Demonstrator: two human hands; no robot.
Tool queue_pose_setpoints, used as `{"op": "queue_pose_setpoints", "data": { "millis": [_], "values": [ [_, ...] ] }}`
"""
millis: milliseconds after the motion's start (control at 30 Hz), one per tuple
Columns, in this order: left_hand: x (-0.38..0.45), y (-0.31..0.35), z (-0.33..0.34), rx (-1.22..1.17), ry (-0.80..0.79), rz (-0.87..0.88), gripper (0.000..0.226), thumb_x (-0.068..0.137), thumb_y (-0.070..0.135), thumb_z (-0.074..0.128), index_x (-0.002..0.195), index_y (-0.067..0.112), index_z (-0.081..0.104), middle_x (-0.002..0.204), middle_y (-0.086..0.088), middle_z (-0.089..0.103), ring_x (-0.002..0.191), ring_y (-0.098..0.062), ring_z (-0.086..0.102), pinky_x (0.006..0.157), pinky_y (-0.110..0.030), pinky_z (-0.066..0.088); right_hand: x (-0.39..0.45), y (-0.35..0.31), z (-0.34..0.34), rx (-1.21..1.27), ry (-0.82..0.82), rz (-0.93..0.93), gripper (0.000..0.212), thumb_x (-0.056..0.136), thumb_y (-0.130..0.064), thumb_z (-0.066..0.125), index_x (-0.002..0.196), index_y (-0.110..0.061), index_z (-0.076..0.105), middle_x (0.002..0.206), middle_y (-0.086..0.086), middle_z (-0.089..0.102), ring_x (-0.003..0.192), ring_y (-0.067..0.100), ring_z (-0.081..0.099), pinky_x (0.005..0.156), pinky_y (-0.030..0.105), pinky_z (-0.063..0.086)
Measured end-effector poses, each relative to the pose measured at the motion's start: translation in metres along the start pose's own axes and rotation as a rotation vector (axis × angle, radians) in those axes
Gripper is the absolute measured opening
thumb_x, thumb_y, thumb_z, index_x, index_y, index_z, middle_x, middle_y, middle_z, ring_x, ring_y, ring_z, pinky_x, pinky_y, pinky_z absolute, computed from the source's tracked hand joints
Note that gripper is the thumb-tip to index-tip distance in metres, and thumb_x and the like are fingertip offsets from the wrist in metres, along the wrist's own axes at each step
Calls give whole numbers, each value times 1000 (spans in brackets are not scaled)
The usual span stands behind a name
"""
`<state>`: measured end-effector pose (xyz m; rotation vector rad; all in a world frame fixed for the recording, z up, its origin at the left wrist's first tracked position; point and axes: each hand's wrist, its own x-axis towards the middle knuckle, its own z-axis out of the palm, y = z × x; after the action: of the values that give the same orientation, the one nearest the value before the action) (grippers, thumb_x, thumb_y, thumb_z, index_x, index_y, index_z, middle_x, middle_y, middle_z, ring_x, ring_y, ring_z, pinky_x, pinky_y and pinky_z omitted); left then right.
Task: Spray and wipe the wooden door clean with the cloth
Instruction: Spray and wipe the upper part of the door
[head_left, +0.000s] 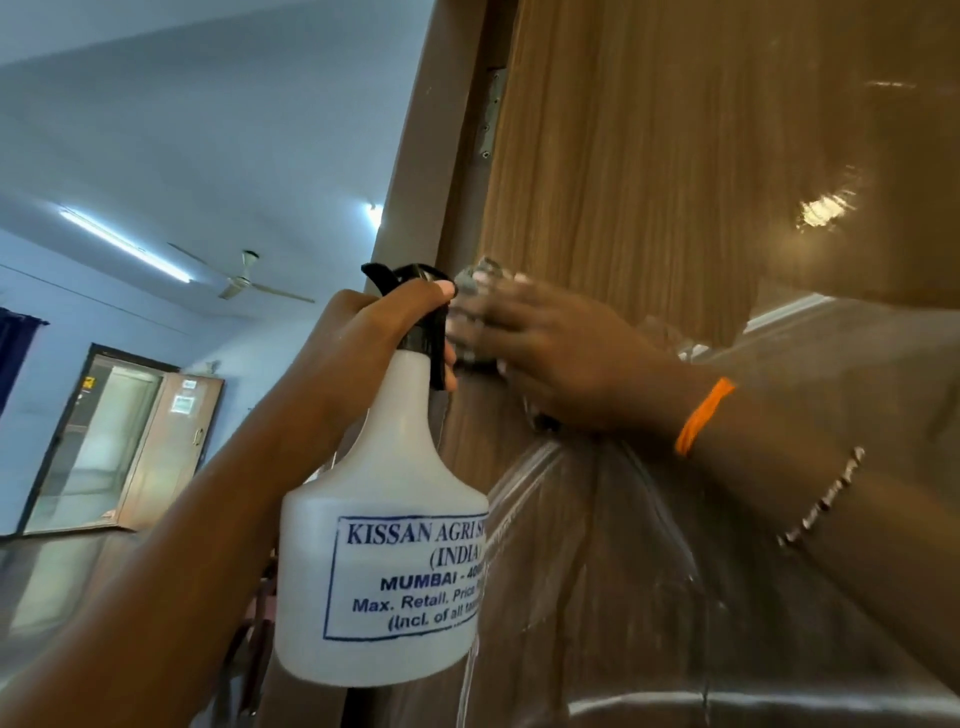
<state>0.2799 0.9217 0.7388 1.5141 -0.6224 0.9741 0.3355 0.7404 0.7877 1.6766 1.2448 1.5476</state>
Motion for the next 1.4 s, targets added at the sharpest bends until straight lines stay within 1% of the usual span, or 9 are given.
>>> {"op": "queue_pose_setpoints", "data": {
  "millis": [100, 200, 333, 467, 833, 1000, 1067, 1200, 1400],
  "values": [
    [-17, 0, 9, 26, 36, 10, 41, 83, 41, 62, 61, 8, 72, 62, -16, 70, 56, -23, 67, 63, -30, 55, -25, -33, 8, 32, 24, -46, 49, 88, -20, 37, 131, -7, 57, 138, 13, 53, 132, 35, 44, 108, 48, 36],
    [-29, 0, 16, 8, 68, -4, 41, 92, 32, 54, 69, 2, 70, 63, -14, 70, 54, -18, 66, 55, -21, 54, -28, -40, 8, -27, 17, 32, 51, 86, -23, 35, 129, -11, 59, 137, 10, 54, 131, 32, 46, 108, 50, 32],
    [-27, -3, 24, -1, 40, -37, 40, 90, 33, 58, 68, 2, 68, 58, -11, 69, 51, -18, 66, 51, -21, 52, -18, -25, -3, -53, 28, 304, 59, 85, -26, 25, 135, -14, 53, 145, 10, 46, 137, 35, 37, 112, 51, 21],
    [-26, -7, 35, -32, -19, -71, 39, 67, 47, 65, 66, 9, 71, 66, -13, 71, 58, -26, 68, 66, -34, 56, -41, -2, -20, -86, 73, 562, 60, 87, -24, 25, 143, -15, 43, 152, 8, 36, 143, 32, 25, 116, 50, 11],
    [-47, -21, 87, -67, -103, 9, 39, 84, 39, 65, 83, 0, 67, 67, -12, 70, 60, -21, 68, 59, -21, 55, -185, 39, -63, -124, 293, 1159, 58, 92, -24, 29, 150, -17, 32, 158, 6, 22, 147, 31, 12, 118, 49, 5],
    [-49, -25, 93, -110, -79, 14, 44, 67, 50, 68, 78, 7, 69, 68, -12, 71, 62, -25, 69, 65, -31, 56, -157, 7, -46, -178, 275, 1103, 59, 93, -26, 34, 150, -12, 31, 157, 11, 23, 145, 35, 16, 117, 42, 8],
    [-50, -25, 95, -105, -79, 38, 46, 73, 49, 62, 81, 4, 69, 68, -13, 71, 64, -25, 69, 67, -31, 54, -130, -13, -33, -139, 276, 976, 58, 91, -24, 36, 148, -11, 35, 156, 12, 26, 145, 35, 19, 118, 45, 11],
    [-54, -26, 96, -145, -11, 42, 32, 91, 29, 59, 82, -2, 67, 61, -10, 68, 53, -18, 65, 54, -19, 53, -87, -57, -11, 46, 248, 718, 59, 89, -25, 28, 143, -10, 43, 153, 11, 34, 144, 33, 22, 118, 47, 15],
    [-69, -33, 85, -77, -34, 49, 49, 68, 55, 59, 68, 8, 71, 66, -16, 69, 63, -27, 67, 71, -37, 52, -128, -56, -19, -73, 171, 821, 57, 92, -26, 33, 148, -19, 35, 157, 3, 25, 147, 27, 14, 118, 49, 3]
  ]
}}
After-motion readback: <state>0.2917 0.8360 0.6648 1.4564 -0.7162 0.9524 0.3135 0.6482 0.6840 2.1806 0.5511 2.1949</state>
